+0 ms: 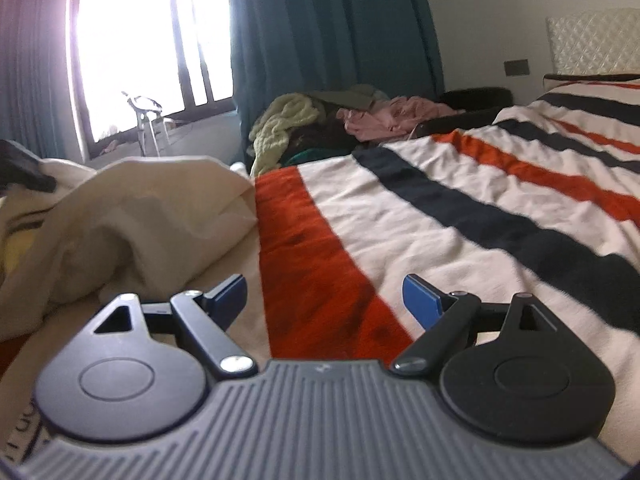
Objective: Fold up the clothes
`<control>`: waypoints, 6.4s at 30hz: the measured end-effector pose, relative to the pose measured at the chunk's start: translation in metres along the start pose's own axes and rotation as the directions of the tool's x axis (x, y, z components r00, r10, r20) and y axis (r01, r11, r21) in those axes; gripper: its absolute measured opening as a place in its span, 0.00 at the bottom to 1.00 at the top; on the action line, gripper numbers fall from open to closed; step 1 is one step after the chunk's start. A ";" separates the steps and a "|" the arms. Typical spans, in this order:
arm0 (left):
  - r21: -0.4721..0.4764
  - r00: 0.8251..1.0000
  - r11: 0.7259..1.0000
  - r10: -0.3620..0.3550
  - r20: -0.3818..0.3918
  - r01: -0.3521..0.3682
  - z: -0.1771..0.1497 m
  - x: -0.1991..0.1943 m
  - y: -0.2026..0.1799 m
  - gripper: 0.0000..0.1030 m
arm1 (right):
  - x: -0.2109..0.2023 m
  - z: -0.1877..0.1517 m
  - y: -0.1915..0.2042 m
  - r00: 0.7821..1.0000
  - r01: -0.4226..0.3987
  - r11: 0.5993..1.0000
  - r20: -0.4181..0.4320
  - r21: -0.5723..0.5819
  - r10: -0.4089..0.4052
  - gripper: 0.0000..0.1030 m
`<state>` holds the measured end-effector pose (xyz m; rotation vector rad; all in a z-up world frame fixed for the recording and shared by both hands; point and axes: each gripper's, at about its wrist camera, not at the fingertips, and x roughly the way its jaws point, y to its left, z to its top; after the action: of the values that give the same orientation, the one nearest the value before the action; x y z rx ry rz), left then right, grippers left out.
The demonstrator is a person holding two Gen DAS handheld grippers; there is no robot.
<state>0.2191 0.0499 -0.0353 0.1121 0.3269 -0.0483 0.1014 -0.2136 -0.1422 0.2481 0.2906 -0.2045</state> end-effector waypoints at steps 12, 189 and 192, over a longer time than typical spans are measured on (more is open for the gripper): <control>-0.106 0.966 0.989 -0.128 -0.224 0.107 -0.119 -0.121 -0.051 0.02 | -0.068 0.032 -0.019 0.996 -0.001 1.000 0.087 0.013 0.000 0.84; -0.341 0.991 0.939 -0.014 -0.135 -0.034 -0.021 -0.291 0.114 0.98 | -0.107 0.129 -0.170 0.999 0.048 0.959 -0.019 0.280 -0.044 0.80; -0.280 0.989 0.959 -0.078 -0.125 0.040 -0.007 -0.277 0.064 0.98 | -0.112 0.127 -0.142 0.999 -0.036 0.982 -0.008 0.187 0.038 0.80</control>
<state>-0.0413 0.1226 0.0540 -0.1737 0.4694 -0.0540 -0.0038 -0.3649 -0.0198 0.4406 0.2779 -0.1940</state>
